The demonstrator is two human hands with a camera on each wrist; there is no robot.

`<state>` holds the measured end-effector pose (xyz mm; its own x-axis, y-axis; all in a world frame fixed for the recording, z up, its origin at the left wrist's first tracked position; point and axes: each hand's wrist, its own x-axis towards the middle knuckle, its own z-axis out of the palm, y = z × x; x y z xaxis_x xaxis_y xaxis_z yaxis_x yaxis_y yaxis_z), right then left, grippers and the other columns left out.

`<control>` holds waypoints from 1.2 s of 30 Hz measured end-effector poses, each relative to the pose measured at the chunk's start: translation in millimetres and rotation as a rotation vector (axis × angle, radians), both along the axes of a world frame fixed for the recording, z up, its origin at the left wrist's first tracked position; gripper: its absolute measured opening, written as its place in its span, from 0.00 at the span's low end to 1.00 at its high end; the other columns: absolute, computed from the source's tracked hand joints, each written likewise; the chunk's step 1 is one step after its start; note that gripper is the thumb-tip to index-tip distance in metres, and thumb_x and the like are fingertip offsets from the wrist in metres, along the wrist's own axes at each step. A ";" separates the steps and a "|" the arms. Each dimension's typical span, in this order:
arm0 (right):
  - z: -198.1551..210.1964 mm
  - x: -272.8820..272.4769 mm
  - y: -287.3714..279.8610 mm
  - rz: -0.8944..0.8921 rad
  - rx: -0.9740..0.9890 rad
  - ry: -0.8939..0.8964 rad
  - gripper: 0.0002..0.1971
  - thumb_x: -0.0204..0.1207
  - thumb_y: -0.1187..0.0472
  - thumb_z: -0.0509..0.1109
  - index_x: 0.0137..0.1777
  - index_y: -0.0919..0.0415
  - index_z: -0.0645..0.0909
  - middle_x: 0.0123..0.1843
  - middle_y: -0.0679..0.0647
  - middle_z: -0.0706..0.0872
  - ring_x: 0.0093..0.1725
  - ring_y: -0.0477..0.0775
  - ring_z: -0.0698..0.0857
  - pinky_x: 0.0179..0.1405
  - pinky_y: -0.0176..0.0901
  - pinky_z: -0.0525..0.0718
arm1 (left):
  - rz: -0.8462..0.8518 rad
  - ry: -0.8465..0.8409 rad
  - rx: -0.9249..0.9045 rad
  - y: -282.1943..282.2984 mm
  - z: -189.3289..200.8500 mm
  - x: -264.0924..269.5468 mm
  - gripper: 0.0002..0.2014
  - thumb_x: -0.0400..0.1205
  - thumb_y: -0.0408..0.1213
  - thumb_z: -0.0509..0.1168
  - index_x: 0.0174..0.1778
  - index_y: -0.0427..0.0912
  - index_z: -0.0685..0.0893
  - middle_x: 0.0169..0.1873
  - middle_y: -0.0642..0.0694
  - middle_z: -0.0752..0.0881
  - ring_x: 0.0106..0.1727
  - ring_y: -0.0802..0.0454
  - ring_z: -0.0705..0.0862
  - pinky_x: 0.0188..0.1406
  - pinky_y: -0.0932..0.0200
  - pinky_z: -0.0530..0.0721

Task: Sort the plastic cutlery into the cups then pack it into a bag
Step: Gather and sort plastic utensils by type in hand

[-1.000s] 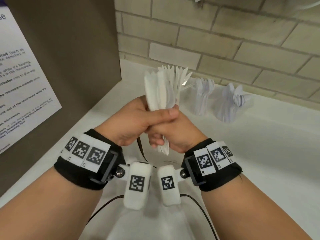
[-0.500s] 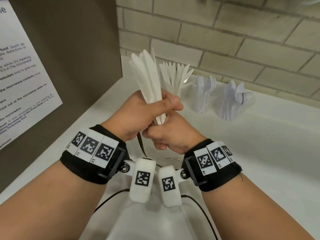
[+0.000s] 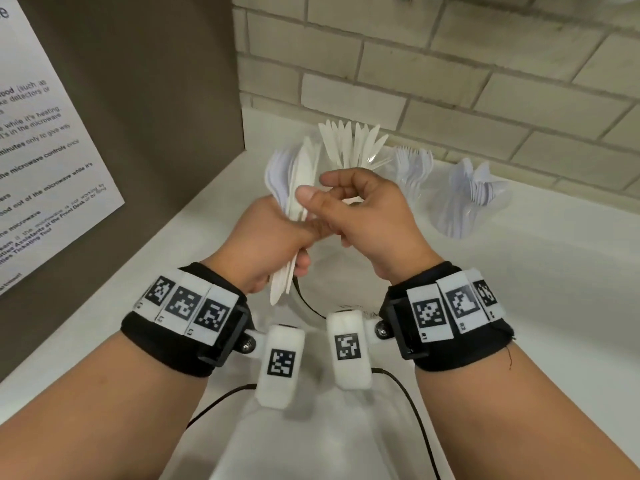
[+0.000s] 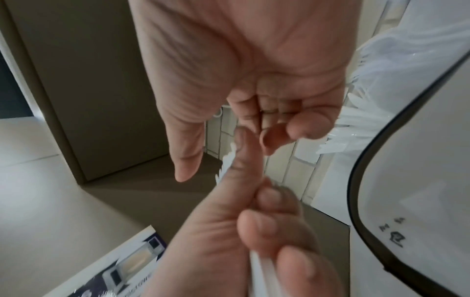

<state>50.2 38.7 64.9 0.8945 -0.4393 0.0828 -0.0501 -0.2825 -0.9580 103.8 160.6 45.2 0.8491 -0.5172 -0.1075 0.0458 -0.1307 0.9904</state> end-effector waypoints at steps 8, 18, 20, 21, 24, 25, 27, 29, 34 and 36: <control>-5.0 1.1 6.7 0.025 0.081 0.055 0.13 0.75 0.55 0.75 0.49 0.67 0.83 0.33 0.53 0.82 0.29 0.47 0.81 0.32 0.41 0.82 | -0.172 -0.044 -0.065 -0.3 -8.0 -5.9 0.15 0.72 0.40 0.75 0.49 0.36 0.84 0.17 0.53 0.78 0.16 0.58 0.73 0.18 0.63 0.74; -9.1 0.9 5.1 -0.014 0.220 0.061 0.15 0.82 0.56 0.67 0.45 0.72 0.79 0.35 0.63 0.81 0.28 0.54 0.78 0.32 0.47 0.83 | -0.157 0.197 -0.237 -3.6 -14.1 -9.3 0.20 0.82 0.54 0.58 0.42 0.39 0.80 0.28 0.45 0.80 0.24 0.52 0.77 0.22 0.60 0.76; -9.8 0.8 6.2 -0.021 0.243 0.052 0.13 0.83 0.56 0.66 0.42 0.66 0.79 0.36 0.64 0.82 0.27 0.54 0.78 0.31 0.46 0.82 | -0.150 0.194 -0.237 -3.6 -15.3 -10.1 0.18 0.84 0.52 0.58 0.44 0.40 0.81 0.30 0.45 0.82 0.25 0.52 0.79 0.25 0.58 0.78; -10.1 0.5 6.4 -0.025 0.250 0.049 0.13 0.83 0.57 0.66 0.40 0.64 0.78 0.35 0.63 0.82 0.27 0.53 0.79 0.30 0.44 0.81 | -0.144 0.182 -0.231 -3.7 -15.6 -10.5 0.17 0.84 0.52 0.58 0.46 0.40 0.82 0.31 0.45 0.83 0.26 0.52 0.80 0.26 0.58 0.79; -10.9 0.1 6.0 -0.050 0.288 0.043 0.13 0.84 0.57 0.65 0.40 0.63 0.77 0.35 0.58 0.83 0.26 0.49 0.82 0.26 0.37 0.81 | -0.104 0.137 -0.218 -3.9 -14.0 -12.1 0.14 0.85 0.48 0.58 0.49 0.42 0.83 0.33 0.43 0.87 0.28 0.52 0.84 0.27 0.57 0.84; -11.6 0.5 5.9 -0.055 0.296 0.043 0.12 0.84 0.56 0.64 0.41 0.64 0.77 0.36 0.58 0.83 0.28 0.49 0.83 0.27 0.37 0.82 | -0.094 0.125 -0.217 -3.7 -13.4 -12.2 0.13 0.85 0.47 0.58 0.50 0.43 0.84 0.35 0.42 0.88 0.29 0.52 0.85 0.28 0.57 0.85; -12.8 1.6 5.9 -0.065 0.315 0.048 0.12 0.84 0.56 0.64 0.44 0.66 0.77 0.39 0.59 0.83 0.34 0.53 0.85 0.31 0.39 0.84 | -0.092 0.107 -0.214 -3.4 -12.7 -12.7 0.12 0.85 0.46 0.59 0.52 0.44 0.84 0.37 0.40 0.90 0.31 0.50 0.87 0.30 0.56 0.87; -14.1 2.8 5.8 -0.089 0.338 0.050 0.14 0.84 0.57 0.63 0.48 0.70 0.77 0.41 0.63 0.84 0.39 0.59 0.85 0.38 0.47 0.86 | -0.090 0.119 -0.224 -2.8 -12.7 -13.2 0.11 0.85 0.45 0.59 0.51 0.44 0.85 0.38 0.40 0.91 0.33 0.47 0.89 0.33 0.52 0.88; -13.4 4.9 6.1 -0.175 0.348 0.048 0.11 0.84 0.57 0.60 0.56 0.61 0.81 0.52 0.63 0.89 0.51 0.65 0.89 0.52 0.67 0.88 | -0.057 0.155 -0.234 -2.1 -17.7 -10.4 0.14 0.85 0.43 0.62 0.60 0.39 0.83 0.44 0.39 0.92 0.41 0.38 0.91 0.38 0.48 0.89; -12.7 4.5 6.9 -0.185 0.356 0.047 0.09 0.84 0.57 0.60 0.56 0.59 0.80 0.53 0.61 0.89 0.52 0.63 0.89 0.54 0.66 0.87 | -0.040 0.145 -0.216 -2.9 -19.4 -9.9 0.15 0.84 0.43 0.63 0.61 0.38 0.83 0.44 0.39 0.92 0.41 0.37 0.91 0.39 0.48 0.88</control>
